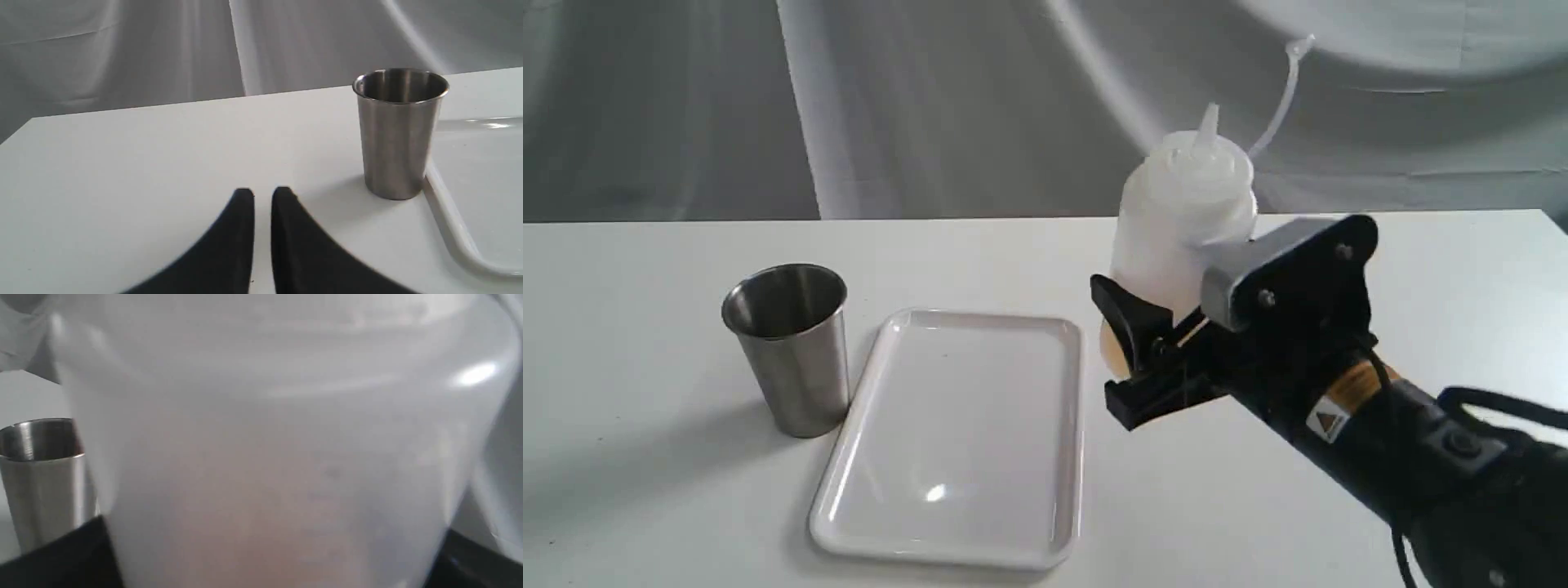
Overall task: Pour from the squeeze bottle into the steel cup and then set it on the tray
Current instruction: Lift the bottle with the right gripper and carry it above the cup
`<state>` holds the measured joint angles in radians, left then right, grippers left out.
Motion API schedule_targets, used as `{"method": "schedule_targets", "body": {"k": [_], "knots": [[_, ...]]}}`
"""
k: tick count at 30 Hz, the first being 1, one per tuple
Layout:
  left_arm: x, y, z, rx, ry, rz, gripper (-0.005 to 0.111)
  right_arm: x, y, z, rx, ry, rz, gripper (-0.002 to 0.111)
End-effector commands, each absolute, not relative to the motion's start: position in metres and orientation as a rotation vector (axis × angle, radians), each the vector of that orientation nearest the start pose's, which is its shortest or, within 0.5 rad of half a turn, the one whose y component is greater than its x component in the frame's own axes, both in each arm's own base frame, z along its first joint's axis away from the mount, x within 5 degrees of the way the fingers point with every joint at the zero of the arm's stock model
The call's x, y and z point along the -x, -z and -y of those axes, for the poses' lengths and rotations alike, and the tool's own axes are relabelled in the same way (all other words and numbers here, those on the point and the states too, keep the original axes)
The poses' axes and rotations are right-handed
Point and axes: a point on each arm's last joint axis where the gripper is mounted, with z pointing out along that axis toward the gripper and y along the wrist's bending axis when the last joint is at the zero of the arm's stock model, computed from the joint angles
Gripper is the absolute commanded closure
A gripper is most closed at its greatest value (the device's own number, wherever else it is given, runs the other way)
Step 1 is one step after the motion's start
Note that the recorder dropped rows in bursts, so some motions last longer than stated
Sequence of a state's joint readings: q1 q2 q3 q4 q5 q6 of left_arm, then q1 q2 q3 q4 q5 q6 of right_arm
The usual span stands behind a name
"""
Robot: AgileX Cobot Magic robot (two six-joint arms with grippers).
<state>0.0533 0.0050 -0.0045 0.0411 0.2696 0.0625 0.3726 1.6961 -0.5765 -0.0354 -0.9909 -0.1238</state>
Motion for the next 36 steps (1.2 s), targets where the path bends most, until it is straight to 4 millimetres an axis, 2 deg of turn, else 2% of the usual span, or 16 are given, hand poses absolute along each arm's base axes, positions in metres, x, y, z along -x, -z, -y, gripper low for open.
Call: {"method": "schedule_targets", "body": {"k": [1,9,18,24,30,33,36], "knots": [[-0.055,-0.189,-0.004,-0.039,-0.117,-1.750,0.098,-0.301,-0.218,-0.118,0.457,-0.167,-1.608,0.108],[-0.055,-0.189,-0.004,-0.039,-0.117,-1.750,0.098,-0.326,-0.271,-0.132,0.499,-0.154,-1.585,0.108],[-0.055,-0.189,-0.004,-0.039,-0.117,-1.750,0.098,-0.341,-0.312,-0.155,0.591,-0.126,-1.591,0.108],[-0.055,-0.189,-0.004,-0.039,-0.117,-1.750,0.098,-0.357,-0.326,-0.170,0.624,-0.125,-1.630,0.108],[-0.055,-0.189,-0.004,-0.039,-0.117,-1.750,0.098,-0.371,-0.332,-0.188,0.689,-0.098,-1.580,0.108],[-0.055,-0.189,-0.004,-0.039,-0.117,-1.750,0.098,-0.381,-0.329,-0.194,0.711,-0.086,-1.601,0.108],[-0.055,-0.189,-0.004,-0.039,-0.117,-1.750,0.098,-0.389,-0.320,-0.204,0.821,-0.026,-1.644,0.108]]}}
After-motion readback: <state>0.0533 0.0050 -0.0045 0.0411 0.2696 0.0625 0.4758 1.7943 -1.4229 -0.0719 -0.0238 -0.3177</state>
